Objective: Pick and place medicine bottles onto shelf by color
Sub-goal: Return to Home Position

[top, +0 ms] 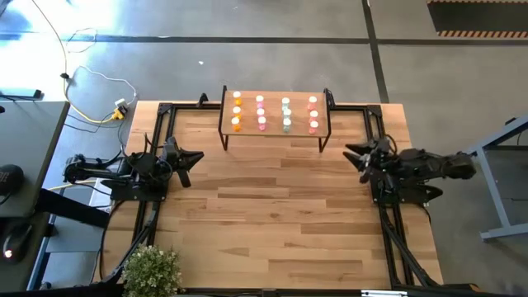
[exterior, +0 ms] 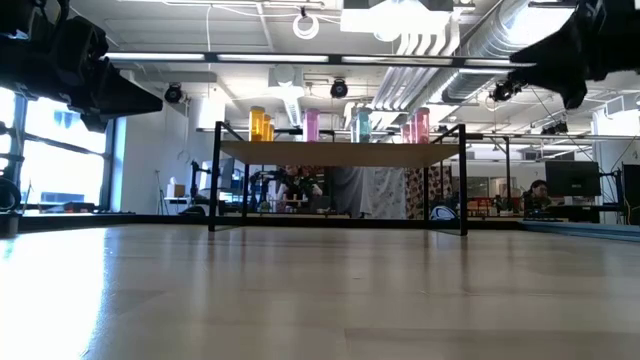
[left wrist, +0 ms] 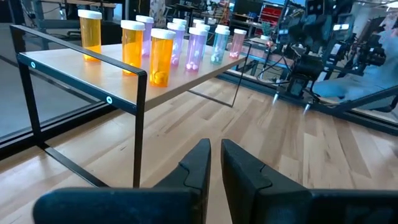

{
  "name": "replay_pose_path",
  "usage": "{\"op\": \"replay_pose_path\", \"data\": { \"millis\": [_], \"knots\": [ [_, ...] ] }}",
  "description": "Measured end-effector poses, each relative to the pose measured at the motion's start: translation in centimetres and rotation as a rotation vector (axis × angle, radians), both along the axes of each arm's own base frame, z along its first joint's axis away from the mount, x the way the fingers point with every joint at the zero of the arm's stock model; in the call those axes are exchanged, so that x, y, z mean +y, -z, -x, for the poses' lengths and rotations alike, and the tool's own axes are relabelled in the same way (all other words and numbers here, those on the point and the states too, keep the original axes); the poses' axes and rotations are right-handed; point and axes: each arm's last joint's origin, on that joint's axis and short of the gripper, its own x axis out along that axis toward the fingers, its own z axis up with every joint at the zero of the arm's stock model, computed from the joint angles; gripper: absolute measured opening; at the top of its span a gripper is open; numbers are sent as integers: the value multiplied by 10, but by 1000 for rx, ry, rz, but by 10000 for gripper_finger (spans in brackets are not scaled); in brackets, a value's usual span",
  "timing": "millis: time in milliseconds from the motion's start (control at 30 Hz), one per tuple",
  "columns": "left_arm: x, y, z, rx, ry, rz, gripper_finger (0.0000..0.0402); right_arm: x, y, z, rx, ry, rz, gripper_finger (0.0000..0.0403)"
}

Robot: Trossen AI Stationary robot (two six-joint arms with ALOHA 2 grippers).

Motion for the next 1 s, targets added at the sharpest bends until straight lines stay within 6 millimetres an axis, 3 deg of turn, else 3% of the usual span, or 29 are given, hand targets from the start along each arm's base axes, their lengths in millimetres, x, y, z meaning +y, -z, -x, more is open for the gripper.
{"op": "replay_pose_path", "data": {
  "millis": [300, 1000],
  "knots": [
    [0, 0, 0, 0, 0, 0, 29, 5, 47, -19, -6, -36, -93, 158],
    [0, 0, 0, 0, 0, 0, 30, 6, 49, -21, -22, -58, -169, 158]
  ]
}}
